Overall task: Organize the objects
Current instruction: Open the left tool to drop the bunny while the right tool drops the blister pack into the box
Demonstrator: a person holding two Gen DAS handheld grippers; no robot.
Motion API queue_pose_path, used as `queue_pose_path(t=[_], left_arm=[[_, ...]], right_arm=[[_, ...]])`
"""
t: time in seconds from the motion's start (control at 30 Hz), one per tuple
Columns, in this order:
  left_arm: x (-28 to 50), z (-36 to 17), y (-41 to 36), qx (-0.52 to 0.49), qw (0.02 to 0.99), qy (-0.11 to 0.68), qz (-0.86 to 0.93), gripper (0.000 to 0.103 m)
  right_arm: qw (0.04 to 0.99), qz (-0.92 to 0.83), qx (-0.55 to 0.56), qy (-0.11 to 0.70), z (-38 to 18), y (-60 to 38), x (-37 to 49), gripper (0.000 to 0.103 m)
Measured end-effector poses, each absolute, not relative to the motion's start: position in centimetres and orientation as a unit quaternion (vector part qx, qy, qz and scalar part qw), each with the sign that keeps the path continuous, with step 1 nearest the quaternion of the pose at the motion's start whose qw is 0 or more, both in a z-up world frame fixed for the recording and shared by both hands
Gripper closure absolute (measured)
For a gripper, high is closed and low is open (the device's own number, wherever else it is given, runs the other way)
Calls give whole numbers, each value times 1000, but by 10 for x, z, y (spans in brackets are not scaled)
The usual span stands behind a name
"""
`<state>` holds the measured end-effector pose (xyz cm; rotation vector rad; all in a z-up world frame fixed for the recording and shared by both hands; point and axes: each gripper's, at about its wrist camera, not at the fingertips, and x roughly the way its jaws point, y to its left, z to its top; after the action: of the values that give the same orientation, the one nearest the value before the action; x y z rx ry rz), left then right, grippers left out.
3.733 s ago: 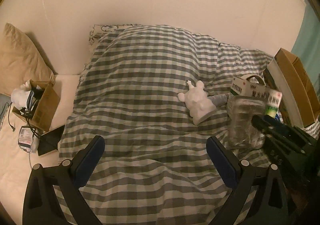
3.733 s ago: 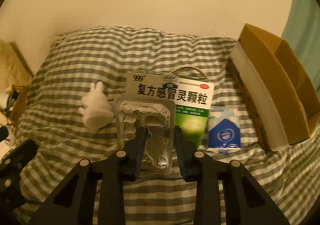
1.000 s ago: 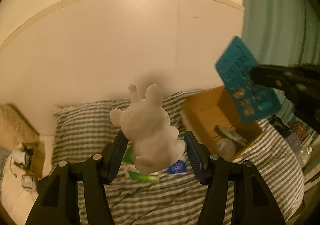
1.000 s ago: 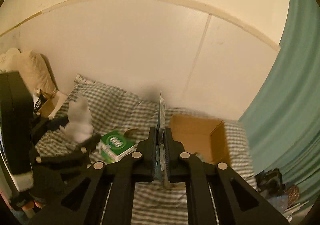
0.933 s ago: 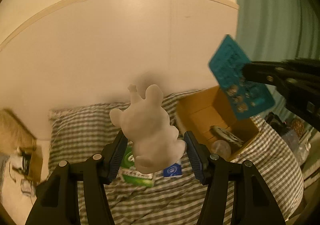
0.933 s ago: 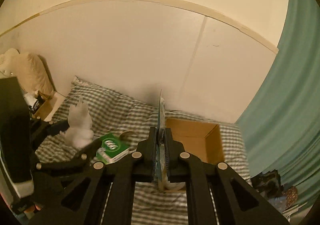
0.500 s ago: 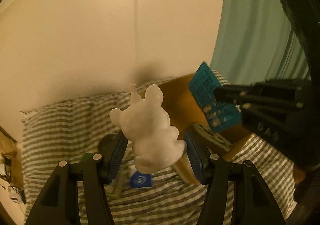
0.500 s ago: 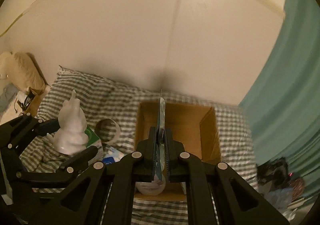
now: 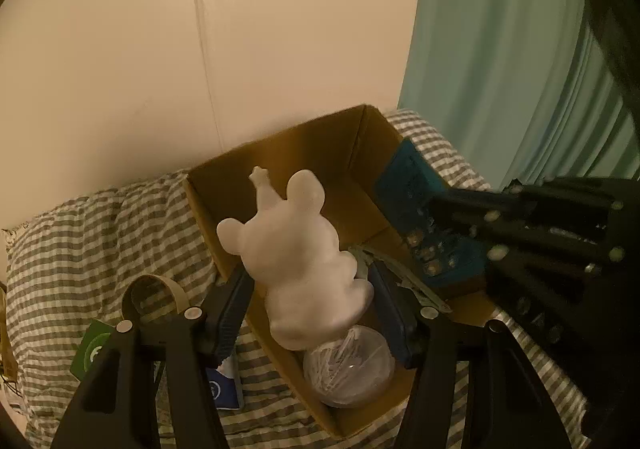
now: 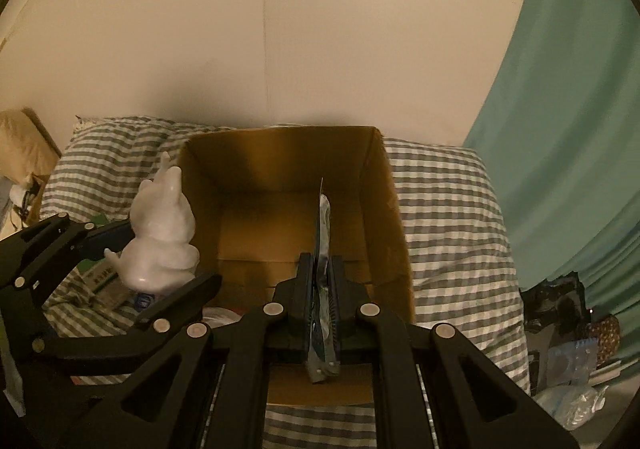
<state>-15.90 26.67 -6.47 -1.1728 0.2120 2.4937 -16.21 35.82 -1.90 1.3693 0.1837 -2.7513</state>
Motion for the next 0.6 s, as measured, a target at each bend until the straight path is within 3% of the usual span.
queue_pose_path(t=[0.07, 0.13, 0.2, 0.33, 0.47, 0.53, 0.6], left_arm=[[-158, -66, 267, -419, 184, 81, 886, 34], [-154, -61, 262, -410, 173, 86, 891, 17], [-150, -54, 250, -401, 168, 85, 897, 12], [-141, -36, 225, -396, 151, 86, 902, 10], [-124, -10, 192, -388, 135, 75, 909, 5], [-111, 5, 170, -376, 124, 76, 915, 3], [-99, 18, 148, -368, 110, 83, 920, 1]], right_arm=[[30, -894, 443, 54, -20, 359, -162, 96], [28, -896, 441, 49, -16, 362, -162, 96], [19, -897, 439, 50, -10, 363, -161, 92], [9, -907, 420, 45, 15, 359, -151, 59], [7, -918, 394, 40, 48, 347, -134, 53], [15, -926, 376, 32, 67, 337, -121, 39], [26, -931, 365, 21, 80, 330, -109, 36]])
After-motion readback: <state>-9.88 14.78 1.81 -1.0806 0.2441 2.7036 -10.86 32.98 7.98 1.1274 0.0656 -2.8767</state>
